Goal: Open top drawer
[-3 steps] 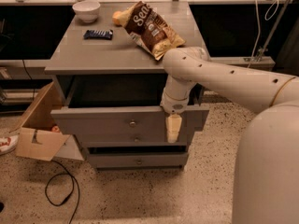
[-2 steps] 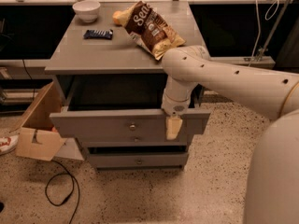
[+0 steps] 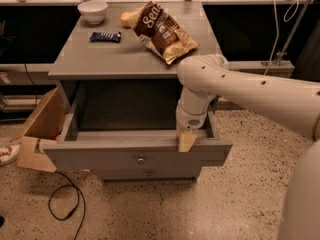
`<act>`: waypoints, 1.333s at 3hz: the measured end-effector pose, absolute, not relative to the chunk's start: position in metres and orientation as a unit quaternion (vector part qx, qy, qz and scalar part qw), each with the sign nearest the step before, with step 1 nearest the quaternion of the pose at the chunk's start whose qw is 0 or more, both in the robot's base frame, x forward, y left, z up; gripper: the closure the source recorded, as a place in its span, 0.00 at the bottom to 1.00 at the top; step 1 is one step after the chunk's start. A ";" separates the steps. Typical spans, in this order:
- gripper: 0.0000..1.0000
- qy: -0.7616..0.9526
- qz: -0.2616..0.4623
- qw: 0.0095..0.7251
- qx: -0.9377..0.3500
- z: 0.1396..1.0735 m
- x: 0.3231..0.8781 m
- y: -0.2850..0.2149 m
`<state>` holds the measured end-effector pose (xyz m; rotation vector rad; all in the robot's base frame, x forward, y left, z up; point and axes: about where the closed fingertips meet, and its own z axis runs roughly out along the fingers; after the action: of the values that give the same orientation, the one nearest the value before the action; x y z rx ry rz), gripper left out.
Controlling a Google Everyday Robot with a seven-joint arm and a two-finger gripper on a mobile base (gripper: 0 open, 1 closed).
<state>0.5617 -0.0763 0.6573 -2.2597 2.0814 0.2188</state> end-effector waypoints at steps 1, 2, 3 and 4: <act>1.00 0.681 0.078 0.041 -0.727 0.654 0.550 -0.079; 0.74 0.681 0.078 0.041 -0.727 0.654 0.550 -0.079; 0.50 0.681 0.078 0.041 -0.727 0.654 0.550 -0.079; 0.28 0.675 0.071 0.048 -0.733 0.665 0.553 -0.077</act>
Offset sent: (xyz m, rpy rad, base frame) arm -0.0114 -0.0030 -0.0035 0.0242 -0.0026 -0.0180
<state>0.5529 -0.0767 0.6655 -2.2346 2.0580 0.2179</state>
